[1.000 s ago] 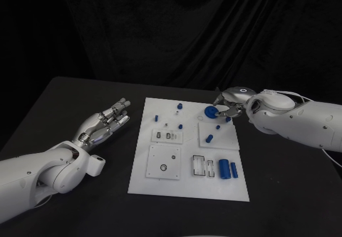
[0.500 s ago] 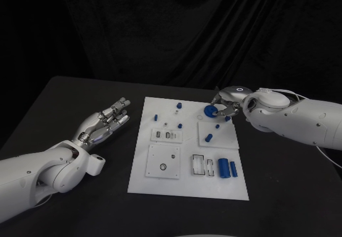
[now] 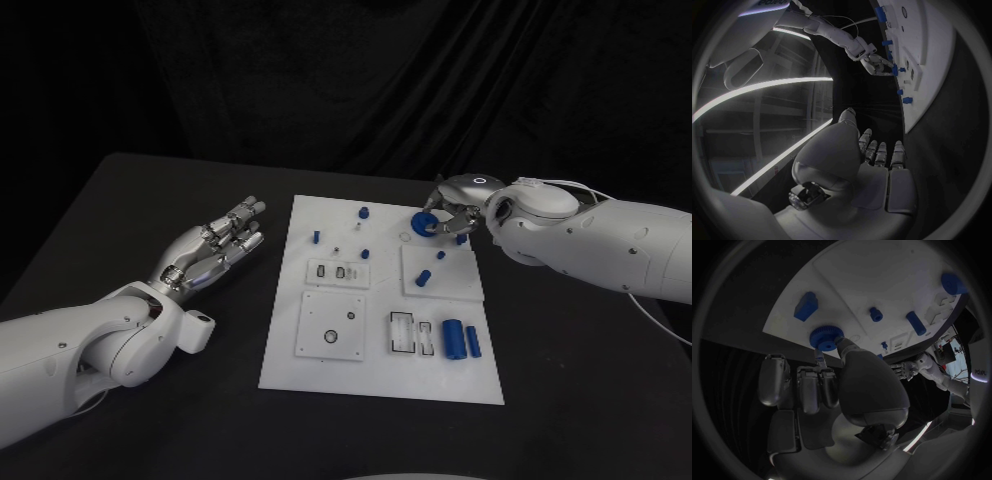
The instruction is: Assemble the parts on the task board
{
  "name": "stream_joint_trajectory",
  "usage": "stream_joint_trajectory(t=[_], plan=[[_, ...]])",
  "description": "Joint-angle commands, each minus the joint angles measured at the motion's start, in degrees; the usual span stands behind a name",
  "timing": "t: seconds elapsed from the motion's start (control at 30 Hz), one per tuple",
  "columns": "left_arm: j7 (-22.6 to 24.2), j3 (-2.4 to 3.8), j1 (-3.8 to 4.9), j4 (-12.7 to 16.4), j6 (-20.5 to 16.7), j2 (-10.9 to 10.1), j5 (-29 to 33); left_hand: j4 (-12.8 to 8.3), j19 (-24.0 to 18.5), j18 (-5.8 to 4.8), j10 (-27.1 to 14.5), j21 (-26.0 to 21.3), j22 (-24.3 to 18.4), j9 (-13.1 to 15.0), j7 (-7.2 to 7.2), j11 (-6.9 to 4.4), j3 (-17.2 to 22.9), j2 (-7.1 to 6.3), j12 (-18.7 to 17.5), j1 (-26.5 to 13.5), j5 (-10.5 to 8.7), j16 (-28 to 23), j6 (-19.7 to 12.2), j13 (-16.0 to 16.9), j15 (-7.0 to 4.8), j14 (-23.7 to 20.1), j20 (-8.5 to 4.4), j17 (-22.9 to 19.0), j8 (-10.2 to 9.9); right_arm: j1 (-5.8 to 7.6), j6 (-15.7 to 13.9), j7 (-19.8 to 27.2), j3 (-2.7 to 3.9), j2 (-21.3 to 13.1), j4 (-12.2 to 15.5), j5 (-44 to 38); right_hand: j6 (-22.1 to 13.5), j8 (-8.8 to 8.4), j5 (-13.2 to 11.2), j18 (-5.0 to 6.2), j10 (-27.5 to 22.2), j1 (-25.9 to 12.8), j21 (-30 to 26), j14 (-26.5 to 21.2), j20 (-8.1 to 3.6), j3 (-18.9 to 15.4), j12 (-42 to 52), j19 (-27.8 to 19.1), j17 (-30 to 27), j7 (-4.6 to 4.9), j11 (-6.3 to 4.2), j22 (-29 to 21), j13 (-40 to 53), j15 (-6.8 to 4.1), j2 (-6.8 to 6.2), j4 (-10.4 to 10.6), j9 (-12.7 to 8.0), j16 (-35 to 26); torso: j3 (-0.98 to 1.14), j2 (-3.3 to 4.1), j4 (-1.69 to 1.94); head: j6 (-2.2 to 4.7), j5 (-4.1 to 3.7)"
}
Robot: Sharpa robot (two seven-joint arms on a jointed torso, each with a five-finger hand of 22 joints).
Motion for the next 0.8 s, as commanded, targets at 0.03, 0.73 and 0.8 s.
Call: stream_joint_trajectory(t=[0.03,0.73,0.8], plan=[[13.1,0.03,0.11,0.1,0.7,0.0,0.1,-0.2,0.1,0.38,0.1,-0.2,0.0,0.1,0.49,0.49,0.3,0.06,0.1,0.8,0.14,-0.2,-0.1,0.1,0.32,0.1,0.47,-0.1,0.3,-0.75,1.3,0.3,-0.31,0.1,-0.3,-0.2,1.7,1.01,-0.1,-0.92,6.0,0.5,-0.3,6.0,-0.52,0.1,0.1,0.1,15.1,-0.21,-0.41,6.8,15.1,-0.42,0.65,-1.1,1.3,0.2,0.06,0.01,0.05,0.21,0.08],[13.1,0.03,0.11,0.5,0.6,-0.6,0.1,-0.2,0.1,0.38,0.1,-0.2,0.0,0.1,0.51,0.53,0.4,0.02,0.1,1.0,0.14,-0.2,-0.1,0.1,0.36,0.1,0.52,-0.1,0.3,1.39,-9.2,3.9,0.06,-1.7,5.2,-0.2,7.1,4.69,-0.2,-1.27,6.0,3.4,0.7,6.0,-0.75,0.2,0.1,1.3,15.1,-0.34,-0.39,8.1,15.1,-0.54,1.67,-5.9,7.8,0.2,0.01,0.0,-0.03,2.39,0.44],[13.1,0.03,0.11,0.5,0.6,-0.6,0.1,-0.2,0.1,0.38,0.1,-0.2,0.0,0.1,0.51,0.53,0.4,0.02,0.1,1.0,0.14,-0.2,-0.1,0.1,0.36,0.1,0.52,-0.1,0.3,1.96,-9.8,4.0,0.09,-1.7,6.0,-0.2,7.3,4.81,-0.2,-1.3,6.0,3.4,0.8,6.0,-0.76,0.2,0.1,1.4,15.1,-0.39,-0.39,8.2,15.1,-0.54,1.7,-5.9,8.1,0.2,-0.01,-0.03,-0.04,2.36,0.4]])
